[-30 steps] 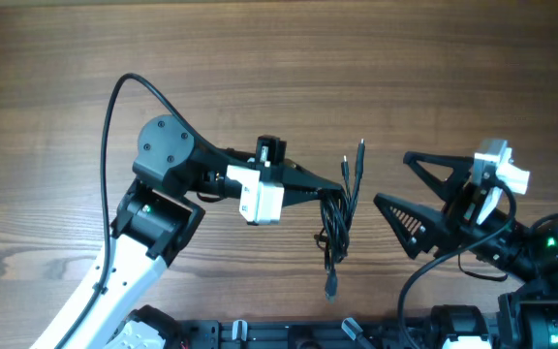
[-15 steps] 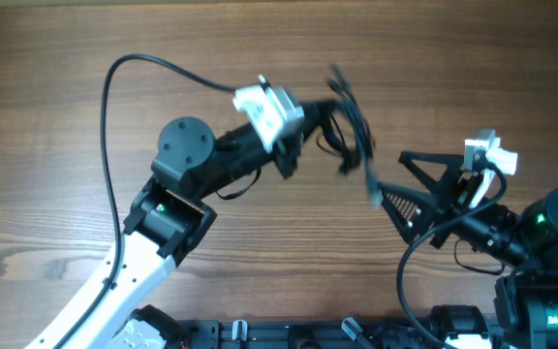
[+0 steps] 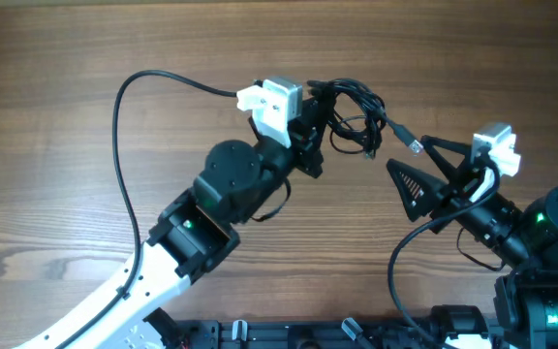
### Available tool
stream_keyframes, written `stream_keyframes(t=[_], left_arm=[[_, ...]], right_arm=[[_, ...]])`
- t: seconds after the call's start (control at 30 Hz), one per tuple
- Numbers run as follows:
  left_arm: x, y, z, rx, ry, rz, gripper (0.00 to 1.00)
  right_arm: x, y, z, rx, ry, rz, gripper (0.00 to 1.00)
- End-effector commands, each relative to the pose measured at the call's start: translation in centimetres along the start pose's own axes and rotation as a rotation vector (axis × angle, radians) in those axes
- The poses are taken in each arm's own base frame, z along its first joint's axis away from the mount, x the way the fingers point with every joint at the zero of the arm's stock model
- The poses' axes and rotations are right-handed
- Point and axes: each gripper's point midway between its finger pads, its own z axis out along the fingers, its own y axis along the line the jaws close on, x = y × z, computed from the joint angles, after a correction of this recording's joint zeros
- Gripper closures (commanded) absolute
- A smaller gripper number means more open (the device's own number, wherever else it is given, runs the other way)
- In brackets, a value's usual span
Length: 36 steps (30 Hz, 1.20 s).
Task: Untangle cables
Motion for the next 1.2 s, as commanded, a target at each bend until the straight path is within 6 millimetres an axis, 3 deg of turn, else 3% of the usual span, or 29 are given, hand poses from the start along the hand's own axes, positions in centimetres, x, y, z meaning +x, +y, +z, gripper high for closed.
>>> stream_keyframes(t=[0.0,0.23,0.27,0.33,0.37,0.47,0.57,0.67,0.8,0.97,1.17], left_arm=[[-1.0,0.0,-0.1,-0.035,-0.051,-0.112,0.96],[0.5,-3.9,-0.5,0.064,-0.009,-0.144,0.96],[0.7,-4.4,-0.6,0.076,-0.003,-0.144,0.96],[0.8,-4.8,-0.6,0.085,0.0,-0.144,0.96],[0.8,-4.6,-0.6,0.078,-0.004,-0.144,0.96],[-0.1,-2.7,-0.6,-0.032,-0.062,-0.147,0.96],[-1.6,0.8,-1.3,-0.233,-0.167,-0.158,0.96],[-3.1,4.5,-3.0,-0.435,-0.315,-0.297,0.96],[-3.0,5.0,-3.2,-0.455,-0.337,-0.354,0.96],[-3.1,5.4,-3.4,-0.437,-0.408,-0.594,0.96],[-3.8,5.4,-3.5,-0.392,-0.473,-0.758,0.96]], right_arm=[[-0.7,1.2,-0.2,-0.051,-0.01,-0.136,0.25],[-1.5,0.5,0.9,-0.054,-0.027,-0.177,0.3],[-1.6,0.6,1.0,-0.068,-0.028,-0.18,0.42],[-1.4,0.9,1.3,-0.106,-0.017,-0.175,0.8],[-1.3,0.9,1.3,-0.105,-0.013,-0.171,0.94],[-1.0,0.8,1.3,-0.104,-0.001,-0.158,0.96],[-0.7,1.2,1.3,-0.128,0.009,-0.149,0.96],[-0.7,1.2,1.3,-0.128,0.011,-0.116,0.96],[-0.7,1.2,1.3,-0.127,0.014,-0.062,0.96],[-1.3,-1.6,1.4,0.034,-0.019,0.225,0.96],[-1.1,-2.5,1.4,0.084,-0.027,0.364,0.96]])
